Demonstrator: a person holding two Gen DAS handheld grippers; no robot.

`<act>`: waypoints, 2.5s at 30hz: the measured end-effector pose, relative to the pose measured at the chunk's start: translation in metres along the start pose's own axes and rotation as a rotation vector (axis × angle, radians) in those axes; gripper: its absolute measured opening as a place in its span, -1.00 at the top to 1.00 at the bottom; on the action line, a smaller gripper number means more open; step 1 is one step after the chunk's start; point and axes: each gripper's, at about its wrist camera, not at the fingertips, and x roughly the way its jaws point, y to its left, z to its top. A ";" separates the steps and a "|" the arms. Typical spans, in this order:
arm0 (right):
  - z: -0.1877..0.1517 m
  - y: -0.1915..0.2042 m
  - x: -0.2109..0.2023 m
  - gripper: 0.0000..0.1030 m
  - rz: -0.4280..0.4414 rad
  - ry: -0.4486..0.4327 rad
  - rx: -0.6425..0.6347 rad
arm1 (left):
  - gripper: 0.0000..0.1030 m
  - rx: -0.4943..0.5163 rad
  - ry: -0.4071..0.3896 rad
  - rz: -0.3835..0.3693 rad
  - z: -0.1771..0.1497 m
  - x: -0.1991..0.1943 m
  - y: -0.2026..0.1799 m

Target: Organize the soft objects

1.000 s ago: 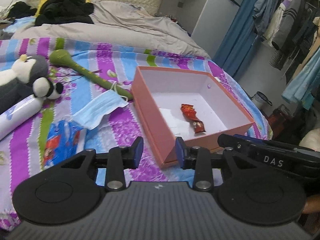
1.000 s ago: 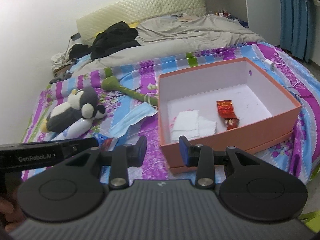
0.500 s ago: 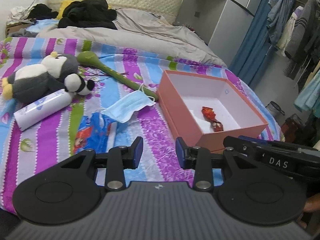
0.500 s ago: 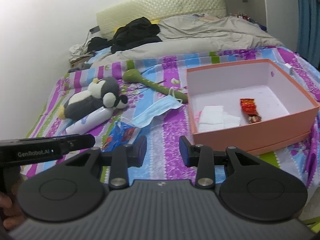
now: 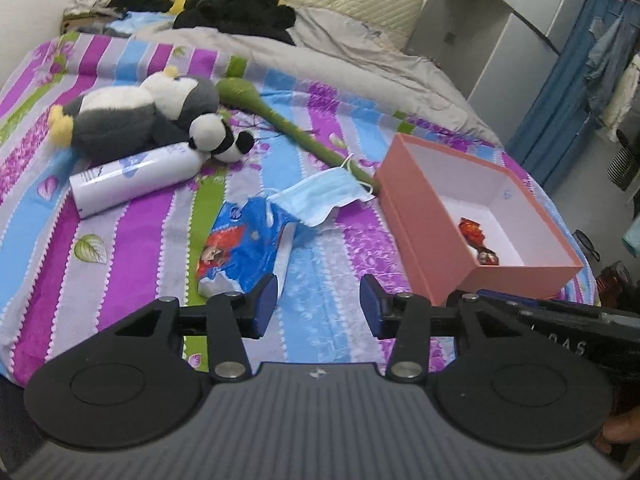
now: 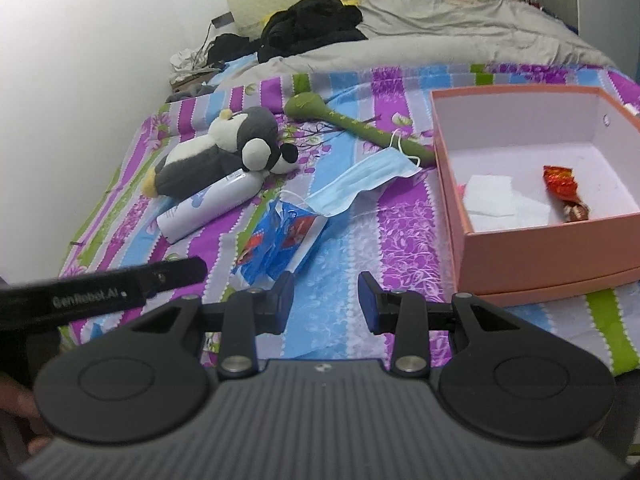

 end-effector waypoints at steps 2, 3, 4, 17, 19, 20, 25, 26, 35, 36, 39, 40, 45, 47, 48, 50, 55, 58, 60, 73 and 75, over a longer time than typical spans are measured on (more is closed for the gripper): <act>0.003 -0.001 0.010 0.25 0.000 0.006 0.005 | 0.00 -0.009 0.008 0.011 0.000 0.010 0.006; 0.006 -0.001 0.016 0.25 -0.002 0.011 0.006 | 0.00 -0.013 0.011 0.015 0.000 0.015 0.009; 0.008 -0.001 0.021 0.25 -0.002 0.017 0.009 | 0.00 -0.015 0.015 0.018 0.001 0.021 0.012; 0.038 -0.011 0.107 0.25 0.023 0.034 0.088 | 0.00 0.006 0.060 0.054 0.003 0.094 0.038; 0.041 -0.011 0.118 0.25 0.012 0.020 0.095 | 0.00 0.016 0.057 0.058 0.005 0.104 0.038; 0.043 -0.012 0.123 0.24 0.014 0.014 0.103 | 0.00 0.019 0.055 0.060 0.007 0.109 0.038; 0.050 -0.018 0.160 0.24 0.010 0.048 0.150 | 0.00 0.030 0.064 0.060 0.008 0.135 0.040; 0.051 -0.020 0.167 0.24 0.013 0.059 0.160 | 0.00 0.033 0.069 0.062 0.008 0.139 0.041; 0.057 -0.030 0.217 0.22 0.010 0.128 0.226 | 0.04 0.048 0.090 0.095 -0.002 0.164 0.045; 0.057 -0.030 0.221 0.22 0.013 0.136 0.224 | 0.11 0.037 0.089 0.093 -0.003 0.166 0.047; 0.056 -0.033 0.229 0.27 0.013 0.148 0.236 | 0.25 0.038 0.089 0.109 -0.004 0.168 0.048; 0.056 -0.034 0.231 0.29 0.019 0.151 0.243 | 0.29 0.035 0.089 0.109 -0.005 0.169 0.049; 0.057 -0.034 0.234 0.76 0.040 0.166 0.253 | 0.69 0.016 0.090 0.121 -0.005 0.168 0.053; 0.059 -0.031 0.232 0.86 0.043 0.163 0.233 | 0.72 0.000 0.090 0.116 -0.004 0.166 0.055; 0.060 -0.028 0.230 0.89 0.042 0.161 0.219 | 0.74 -0.008 0.089 0.117 -0.004 0.165 0.055; 0.062 -0.025 0.224 0.92 0.042 0.150 0.203 | 0.75 -0.018 0.088 0.123 -0.005 0.161 0.056; 0.066 -0.020 0.210 0.93 0.030 0.130 0.160 | 0.76 -0.048 0.089 0.135 -0.008 0.148 0.060; 0.066 -0.018 0.204 0.93 0.012 0.143 0.118 | 0.77 -0.062 0.086 0.143 -0.011 0.138 0.064; 0.064 -0.019 0.199 0.93 -0.001 0.145 0.104 | 0.79 -0.067 0.092 0.155 -0.015 0.134 0.068; 0.044 -0.018 0.150 0.93 0.000 0.137 0.032 | 0.80 -0.113 0.083 0.174 -0.024 0.107 0.081; 0.039 -0.016 0.139 0.93 0.004 0.137 0.014 | 0.80 -0.122 0.085 0.169 -0.024 0.105 0.082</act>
